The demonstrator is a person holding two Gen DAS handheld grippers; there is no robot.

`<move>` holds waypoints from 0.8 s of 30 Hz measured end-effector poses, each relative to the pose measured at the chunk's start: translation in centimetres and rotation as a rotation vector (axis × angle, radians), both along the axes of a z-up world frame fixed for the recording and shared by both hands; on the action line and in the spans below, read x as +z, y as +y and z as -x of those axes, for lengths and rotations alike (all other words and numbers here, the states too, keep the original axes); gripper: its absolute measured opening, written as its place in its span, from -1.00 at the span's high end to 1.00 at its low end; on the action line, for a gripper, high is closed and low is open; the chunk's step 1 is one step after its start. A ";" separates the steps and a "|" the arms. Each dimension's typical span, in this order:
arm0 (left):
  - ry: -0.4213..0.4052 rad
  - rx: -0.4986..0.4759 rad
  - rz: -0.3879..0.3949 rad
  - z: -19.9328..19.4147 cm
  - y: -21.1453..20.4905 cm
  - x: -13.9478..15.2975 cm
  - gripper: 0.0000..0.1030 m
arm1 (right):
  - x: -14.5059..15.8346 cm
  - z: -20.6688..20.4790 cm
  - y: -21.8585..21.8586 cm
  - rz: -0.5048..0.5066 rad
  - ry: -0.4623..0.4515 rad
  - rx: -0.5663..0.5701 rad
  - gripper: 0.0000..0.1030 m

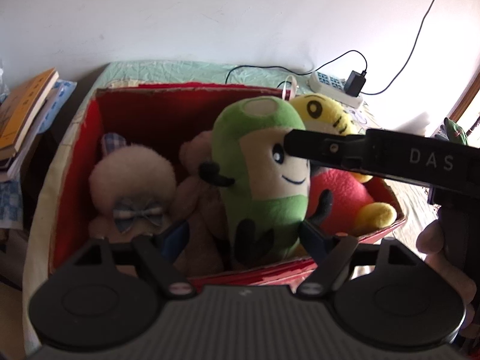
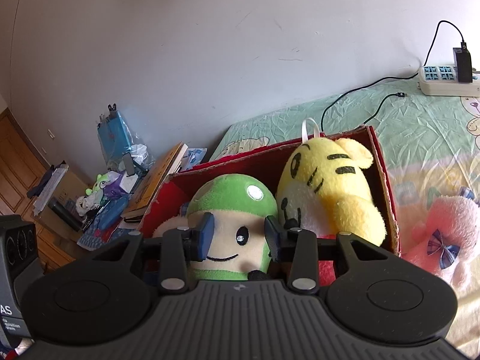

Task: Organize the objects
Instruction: 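Lower the mushroom plush into the box and open the right gripper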

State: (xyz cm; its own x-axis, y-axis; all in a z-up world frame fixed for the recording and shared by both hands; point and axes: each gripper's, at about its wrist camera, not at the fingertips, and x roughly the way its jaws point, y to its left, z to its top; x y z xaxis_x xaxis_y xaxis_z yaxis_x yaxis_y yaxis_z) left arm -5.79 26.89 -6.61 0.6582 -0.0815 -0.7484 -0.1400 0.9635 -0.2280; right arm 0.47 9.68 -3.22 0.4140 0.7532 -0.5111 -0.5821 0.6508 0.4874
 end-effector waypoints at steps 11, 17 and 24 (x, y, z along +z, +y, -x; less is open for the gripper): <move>0.041 0.068 -0.058 0.1 -1.1 0.6 -0.65 | -0.2 1.3 -1.1 0.046 -0.017 -0.005 0.08; 0.048 0.112 -0.086 0.5 -1.8 1.2 -0.68 | -0.7 1.4 -2.5 0.033 0.015 -0.014 0.09; 0.049 0.179 -0.118 1.5 -3.0 2.6 -0.69 | -0.4 1.7 -4.7 0.005 0.023 -0.015 0.09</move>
State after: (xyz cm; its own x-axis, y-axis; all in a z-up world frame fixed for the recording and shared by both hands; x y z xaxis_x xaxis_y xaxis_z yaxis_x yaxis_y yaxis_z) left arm -7.28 23.92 -4.04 0.6167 0.1236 -0.7775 -0.3196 0.9419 -0.1038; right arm -1.27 4.93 -3.58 0.4134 0.7446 -0.5241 -0.5610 0.6617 0.4974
